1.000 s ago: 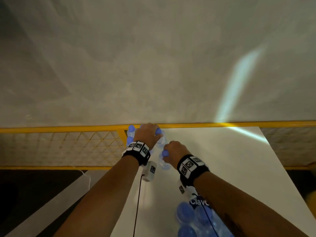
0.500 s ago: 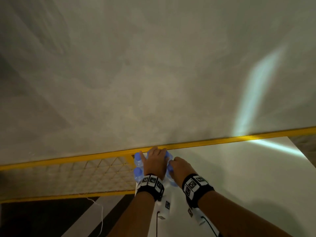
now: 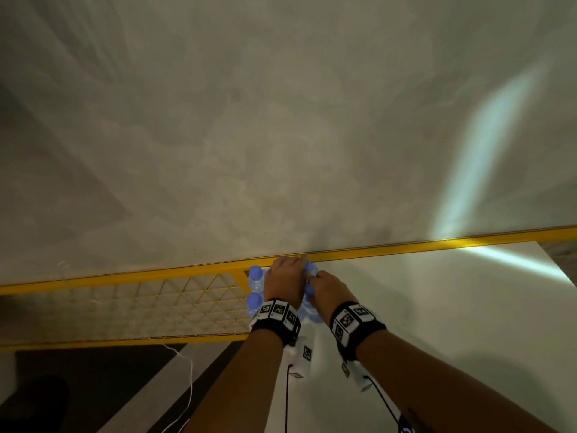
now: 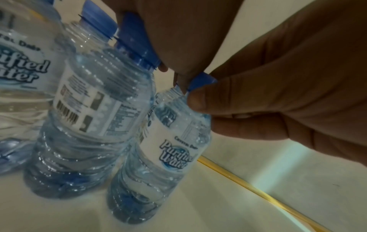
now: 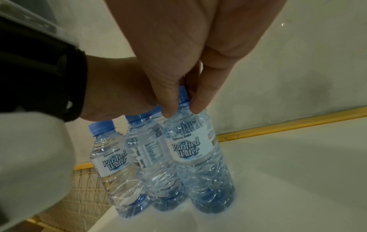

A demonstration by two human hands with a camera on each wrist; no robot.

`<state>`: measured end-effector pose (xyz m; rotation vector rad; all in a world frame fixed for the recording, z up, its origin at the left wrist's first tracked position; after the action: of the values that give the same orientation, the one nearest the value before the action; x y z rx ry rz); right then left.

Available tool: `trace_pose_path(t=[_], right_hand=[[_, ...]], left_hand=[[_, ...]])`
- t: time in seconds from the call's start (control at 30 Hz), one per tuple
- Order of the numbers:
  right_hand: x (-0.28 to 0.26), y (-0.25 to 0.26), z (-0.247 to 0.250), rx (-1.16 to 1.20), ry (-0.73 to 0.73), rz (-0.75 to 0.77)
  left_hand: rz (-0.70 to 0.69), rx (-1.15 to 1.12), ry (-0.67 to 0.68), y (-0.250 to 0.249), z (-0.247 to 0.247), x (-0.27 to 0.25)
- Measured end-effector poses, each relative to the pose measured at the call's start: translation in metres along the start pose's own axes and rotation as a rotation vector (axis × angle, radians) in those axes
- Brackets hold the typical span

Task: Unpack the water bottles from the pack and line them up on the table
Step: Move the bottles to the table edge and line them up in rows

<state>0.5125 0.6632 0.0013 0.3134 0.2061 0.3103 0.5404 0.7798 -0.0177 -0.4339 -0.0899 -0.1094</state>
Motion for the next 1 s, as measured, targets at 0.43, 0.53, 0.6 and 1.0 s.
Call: trace_pose_path(t=[0.43, 0.53, 0.6, 1.0], right_hand=[[-0.181, -0.024, 0.000, 0.080, 0.260, 0.173], [-0.235, -0.022, 0.002, 0.055, 0.427, 0.230], [-0.265, -0.018, 0.001, -0.045, 0.478, 0.284], [-0.353, -0.006, -0.023, -0.281, 0.307, 0.293]], left_hand=[[-0.208, -0.384, 0.019, -0.094, 0.032, -0.144], [-0.186, -0.462, 0.318, -0.122, 0.008, -0.189], [-0.188, -0.445, 0.459, -0.138, -0.005, -0.212], [-0.105, -0.249, 0.711, -0.167, -0.018, -0.263]])
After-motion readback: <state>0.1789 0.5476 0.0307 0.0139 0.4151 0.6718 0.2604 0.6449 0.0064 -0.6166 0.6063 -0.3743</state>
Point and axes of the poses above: each hand's wrist, its own x-axis towards the middle knuckle, its own z-axis out of the back of the hand, y = z × x, the point moved 5 cm from there along x, towards the middle knuckle, and after that the axes turned 11 degrees about -x, right-handed, at the moved point
